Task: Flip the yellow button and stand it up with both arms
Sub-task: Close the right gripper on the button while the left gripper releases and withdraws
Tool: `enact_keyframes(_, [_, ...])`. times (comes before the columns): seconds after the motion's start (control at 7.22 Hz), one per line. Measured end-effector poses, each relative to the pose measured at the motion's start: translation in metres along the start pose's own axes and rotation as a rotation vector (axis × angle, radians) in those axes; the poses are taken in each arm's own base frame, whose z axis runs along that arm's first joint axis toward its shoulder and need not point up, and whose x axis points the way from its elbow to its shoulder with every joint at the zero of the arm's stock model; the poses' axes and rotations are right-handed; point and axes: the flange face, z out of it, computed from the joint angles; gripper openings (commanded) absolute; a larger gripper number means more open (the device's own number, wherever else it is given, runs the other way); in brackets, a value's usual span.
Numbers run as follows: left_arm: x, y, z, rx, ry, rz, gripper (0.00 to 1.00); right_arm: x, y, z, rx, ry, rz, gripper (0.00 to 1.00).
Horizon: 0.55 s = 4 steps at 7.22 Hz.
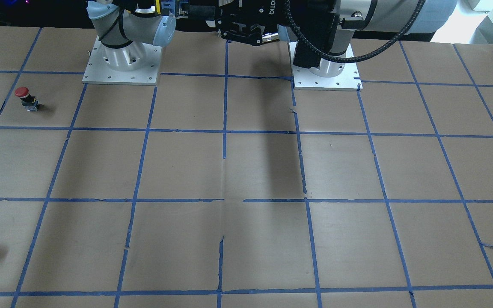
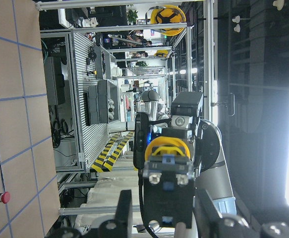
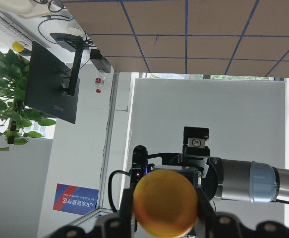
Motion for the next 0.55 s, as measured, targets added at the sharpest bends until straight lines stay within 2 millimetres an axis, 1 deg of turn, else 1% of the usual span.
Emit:
enact_keyframes(0.28, [0.002,-0.004,-0.009,0.018,-0.011,-0.039,0.99,-0.014,-0.006,-0.03,0.028,-0.074,-0.038,0.11])
enact_keyframes(0.42, [-0.001,-0.008,-0.014,0.03,-0.073,-0.047,0.99,-0.019,-0.007,-0.04,0.061,-0.102,-0.092,0.11])
enact_keyframes(0.55, [-0.013,-0.012,-0.018,0.041,-0.188,-0.055,0.99,-0.025,-0.013,-0.045,0.121,-0.112,-0.166,0.11])
